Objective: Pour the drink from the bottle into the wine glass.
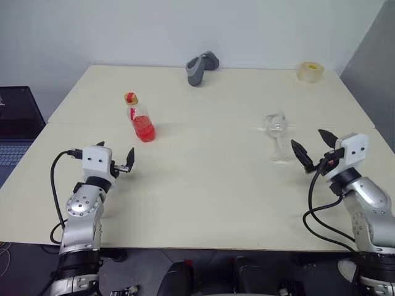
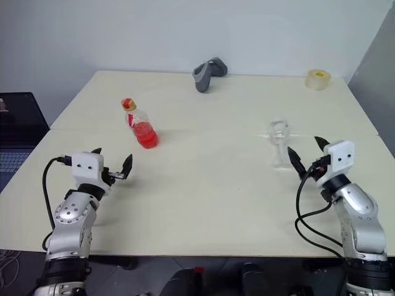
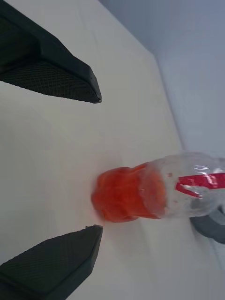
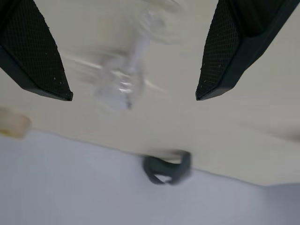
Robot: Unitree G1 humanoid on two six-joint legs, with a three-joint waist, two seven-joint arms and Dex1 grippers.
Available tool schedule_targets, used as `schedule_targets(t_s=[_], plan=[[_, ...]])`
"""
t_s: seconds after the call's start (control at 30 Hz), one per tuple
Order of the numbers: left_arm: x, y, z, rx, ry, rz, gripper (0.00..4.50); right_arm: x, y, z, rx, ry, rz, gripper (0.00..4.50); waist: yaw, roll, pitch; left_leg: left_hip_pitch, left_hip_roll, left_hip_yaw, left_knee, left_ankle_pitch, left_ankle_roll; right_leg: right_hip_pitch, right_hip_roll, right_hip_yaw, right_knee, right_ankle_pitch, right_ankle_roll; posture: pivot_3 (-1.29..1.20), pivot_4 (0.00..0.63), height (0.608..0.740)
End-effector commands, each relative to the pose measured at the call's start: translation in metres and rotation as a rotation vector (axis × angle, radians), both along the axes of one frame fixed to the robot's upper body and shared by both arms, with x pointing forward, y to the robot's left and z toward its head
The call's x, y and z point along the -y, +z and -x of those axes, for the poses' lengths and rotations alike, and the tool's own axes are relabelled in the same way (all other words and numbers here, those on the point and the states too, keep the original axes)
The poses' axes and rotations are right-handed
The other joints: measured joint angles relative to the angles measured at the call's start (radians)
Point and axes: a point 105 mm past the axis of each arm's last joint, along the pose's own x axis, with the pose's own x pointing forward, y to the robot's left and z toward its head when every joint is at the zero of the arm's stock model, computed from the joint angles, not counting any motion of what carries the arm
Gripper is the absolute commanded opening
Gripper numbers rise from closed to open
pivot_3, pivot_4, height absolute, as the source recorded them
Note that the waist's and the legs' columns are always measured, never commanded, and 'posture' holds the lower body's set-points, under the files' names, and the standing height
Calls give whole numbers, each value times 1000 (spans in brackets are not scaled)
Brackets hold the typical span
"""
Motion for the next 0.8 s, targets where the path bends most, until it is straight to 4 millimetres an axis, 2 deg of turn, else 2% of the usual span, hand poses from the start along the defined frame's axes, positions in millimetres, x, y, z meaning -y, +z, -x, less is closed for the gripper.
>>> schedule_targets(t_s=[0.03,0.13,0.27,0.5,0.8], plan=[[2,13,-9,14,-3,-25,4461,-42,15,17,-22,221,8,4500,0,0,0,0,0,0,0,0,0,0,0,0,0,0,0,0,150,740],[3,15,-17,-2,-1,8,4461,-65,17,25,-40,328,56,4500,-1,0,0,-1,0,-1,1,0,0,0,0,-1,0,0,0,0,150,740],[3,7,-33,-84,4,97,4461,-87,23,21,-1,398,99,4500,0,0,0,-1,0,-2,1,0,0,0,0,-2,0,0,0,0,150,740],[17,-4,-53,-157,-52,150,4461,-104,33,20,46,465,102,4500,0,-1,0,-3,-1,-3,2,0,0,-1,0,-4,-1,0,0,0,150,740],[27,-1,-76,-155,-65,108,4461,-113,33,24,59,501,126,4500,0,-1,0,-3,-1,-4,2,0,0,-1,0,-4,0,0,0,0,150,740]])
